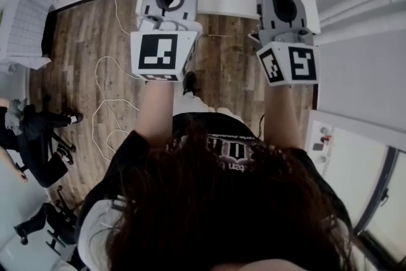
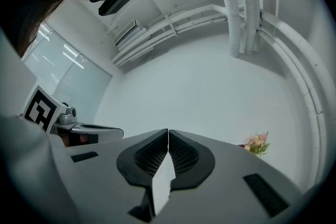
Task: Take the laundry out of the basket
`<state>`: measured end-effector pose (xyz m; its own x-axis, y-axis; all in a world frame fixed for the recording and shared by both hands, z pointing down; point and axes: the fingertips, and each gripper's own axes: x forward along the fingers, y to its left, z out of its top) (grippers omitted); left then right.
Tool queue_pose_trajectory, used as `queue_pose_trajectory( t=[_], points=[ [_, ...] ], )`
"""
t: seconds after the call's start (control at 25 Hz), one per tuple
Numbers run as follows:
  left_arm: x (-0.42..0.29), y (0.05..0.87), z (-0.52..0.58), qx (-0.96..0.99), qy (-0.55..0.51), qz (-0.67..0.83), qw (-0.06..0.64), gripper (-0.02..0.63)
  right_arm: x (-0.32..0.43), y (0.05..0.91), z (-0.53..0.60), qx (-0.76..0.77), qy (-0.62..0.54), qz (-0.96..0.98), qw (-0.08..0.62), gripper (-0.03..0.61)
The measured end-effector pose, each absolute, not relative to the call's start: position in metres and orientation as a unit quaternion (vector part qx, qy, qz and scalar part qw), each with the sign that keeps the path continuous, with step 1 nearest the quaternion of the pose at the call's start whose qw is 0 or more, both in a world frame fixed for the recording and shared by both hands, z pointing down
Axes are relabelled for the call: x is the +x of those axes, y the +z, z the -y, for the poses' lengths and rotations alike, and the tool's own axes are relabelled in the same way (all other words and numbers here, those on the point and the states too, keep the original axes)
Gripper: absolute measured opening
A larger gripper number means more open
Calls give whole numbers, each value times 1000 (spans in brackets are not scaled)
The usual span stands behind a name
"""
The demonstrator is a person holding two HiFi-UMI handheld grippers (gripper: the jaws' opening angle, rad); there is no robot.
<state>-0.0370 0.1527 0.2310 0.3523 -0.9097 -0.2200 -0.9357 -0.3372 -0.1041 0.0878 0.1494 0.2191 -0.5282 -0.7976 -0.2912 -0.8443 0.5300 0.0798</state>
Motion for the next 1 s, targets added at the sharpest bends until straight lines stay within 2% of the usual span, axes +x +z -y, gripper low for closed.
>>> queue_pose_trajectory(
  t=[0.56, 1.0],
  points=[
    [-92, 223, -40, -828, 67, -549, 92, 0, 44, 212, -45, -504, 114, -850, 97, 28],
    [-100, 209, 19, -849, 61, -516, 101, 0, 44, 208, 0, -545, 115, -825, 98, 28]
  ],
)
